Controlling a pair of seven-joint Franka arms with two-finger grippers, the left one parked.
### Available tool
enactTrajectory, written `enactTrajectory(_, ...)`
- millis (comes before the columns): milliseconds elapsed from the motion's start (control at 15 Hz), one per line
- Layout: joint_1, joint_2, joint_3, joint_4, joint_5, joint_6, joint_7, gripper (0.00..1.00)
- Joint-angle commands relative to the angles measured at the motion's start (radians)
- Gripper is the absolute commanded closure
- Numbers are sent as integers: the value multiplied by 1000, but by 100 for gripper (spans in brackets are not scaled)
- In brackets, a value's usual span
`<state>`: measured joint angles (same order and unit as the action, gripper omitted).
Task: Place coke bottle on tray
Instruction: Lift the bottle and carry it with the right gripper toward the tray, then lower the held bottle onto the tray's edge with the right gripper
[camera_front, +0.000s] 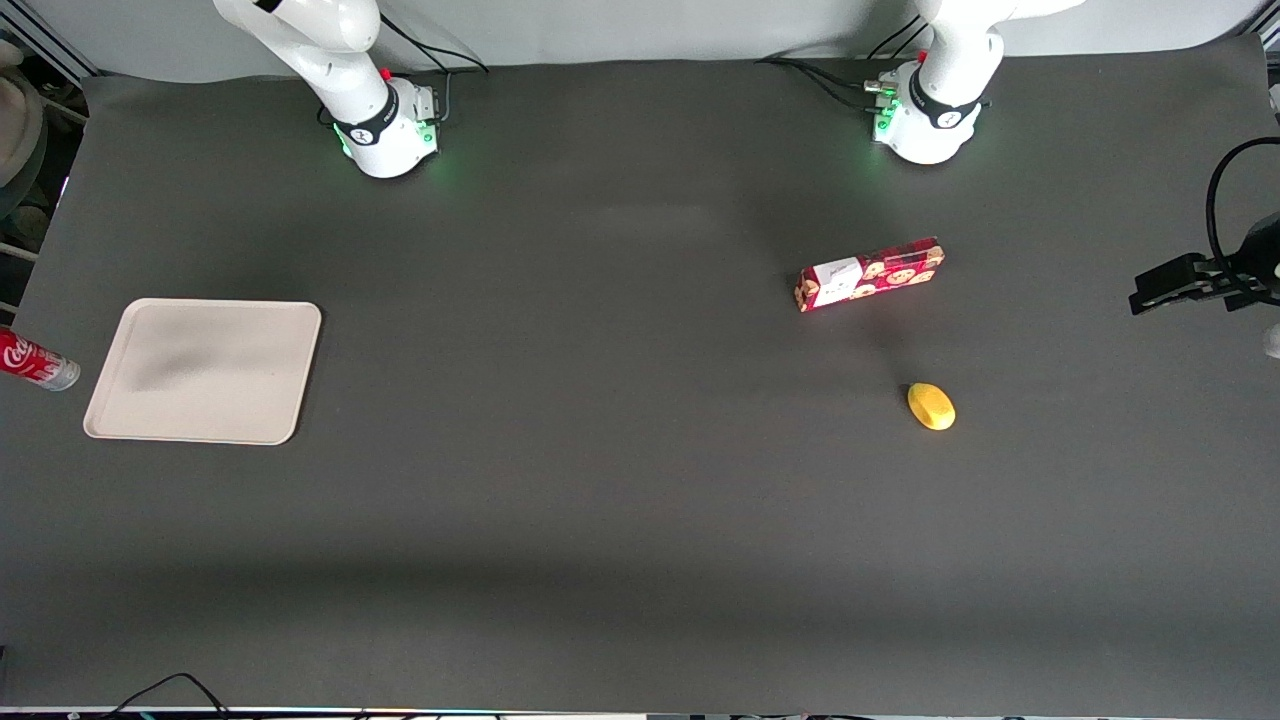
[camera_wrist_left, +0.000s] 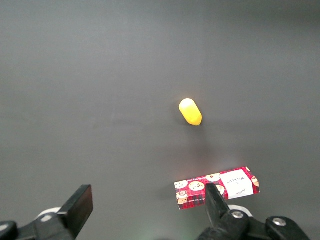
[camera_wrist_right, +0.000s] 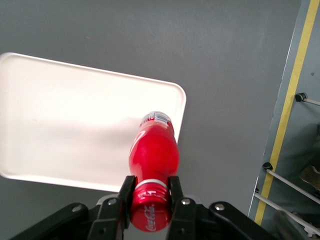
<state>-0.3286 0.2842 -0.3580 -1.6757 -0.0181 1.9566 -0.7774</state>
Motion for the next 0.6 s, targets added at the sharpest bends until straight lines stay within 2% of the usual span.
enactTrajectory(0, -27, 47, 1, -16, 36, 47, -56, 100)
enactTrajectory(533, -27, 78, 5, -131, 38, 160, -57, 100)
